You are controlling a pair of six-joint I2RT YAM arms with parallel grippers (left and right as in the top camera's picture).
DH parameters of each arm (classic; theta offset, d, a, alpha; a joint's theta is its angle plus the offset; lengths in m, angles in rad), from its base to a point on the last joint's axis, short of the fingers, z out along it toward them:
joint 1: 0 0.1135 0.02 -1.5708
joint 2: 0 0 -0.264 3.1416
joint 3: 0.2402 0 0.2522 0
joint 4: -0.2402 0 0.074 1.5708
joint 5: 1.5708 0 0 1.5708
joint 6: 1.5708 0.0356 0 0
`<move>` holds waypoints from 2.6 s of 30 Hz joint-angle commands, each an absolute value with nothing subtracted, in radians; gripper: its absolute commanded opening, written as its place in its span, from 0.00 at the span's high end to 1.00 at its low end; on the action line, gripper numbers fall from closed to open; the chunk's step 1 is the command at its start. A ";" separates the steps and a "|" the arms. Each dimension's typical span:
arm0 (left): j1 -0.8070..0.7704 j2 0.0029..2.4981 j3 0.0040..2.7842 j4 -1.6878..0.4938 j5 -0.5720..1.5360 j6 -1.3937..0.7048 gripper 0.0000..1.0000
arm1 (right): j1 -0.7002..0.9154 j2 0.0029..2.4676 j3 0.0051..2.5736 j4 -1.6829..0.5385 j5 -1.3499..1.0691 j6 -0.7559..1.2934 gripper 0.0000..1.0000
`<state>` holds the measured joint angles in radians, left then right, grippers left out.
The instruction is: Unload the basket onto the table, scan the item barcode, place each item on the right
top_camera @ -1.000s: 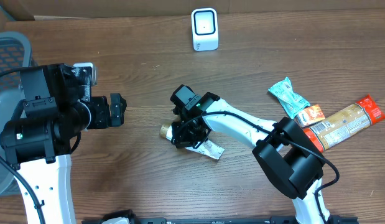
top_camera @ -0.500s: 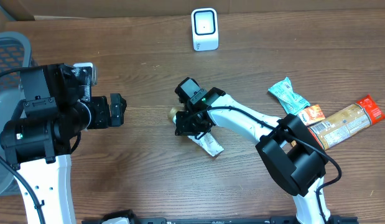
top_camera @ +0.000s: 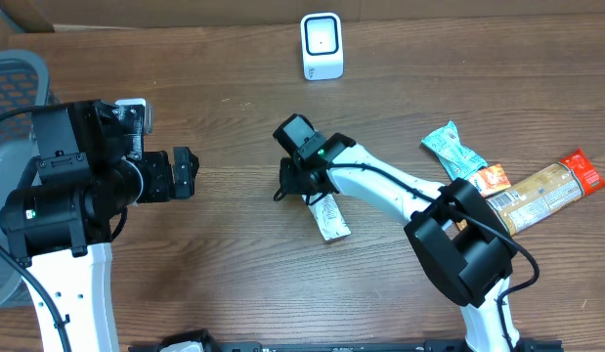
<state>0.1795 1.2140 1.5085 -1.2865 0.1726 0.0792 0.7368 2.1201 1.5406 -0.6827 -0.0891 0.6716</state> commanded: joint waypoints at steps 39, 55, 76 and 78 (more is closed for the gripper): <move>0.184 1.217 1.525 -1.283 0.184 0.090 0.00 | 0.577 2.120 1.853 -1.182 -0.108 0.369 0.96; 0.184 1.217 1.525 -1.283 0.184 0.090 0.00 | 0.594 2.121 1.700 -1.062 -0.231 0.369 0.96; 0.184 1.217 1.525 -1.283 0.183 0.090 0.01 | 0.618 2.121 1.689 -1.048 -0.249 0.373 0.96; 0.184 1.217 1.525 -1.283 0.184 0.090 0.00 | 0.618 2.121 1.689 -1.048 -0.249 0.374 0.96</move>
<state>0.1795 1.2140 1.5085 -1.2865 0.1726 0.0792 0.6106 2.1208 1.6932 -1.0500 -0.2363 0.3729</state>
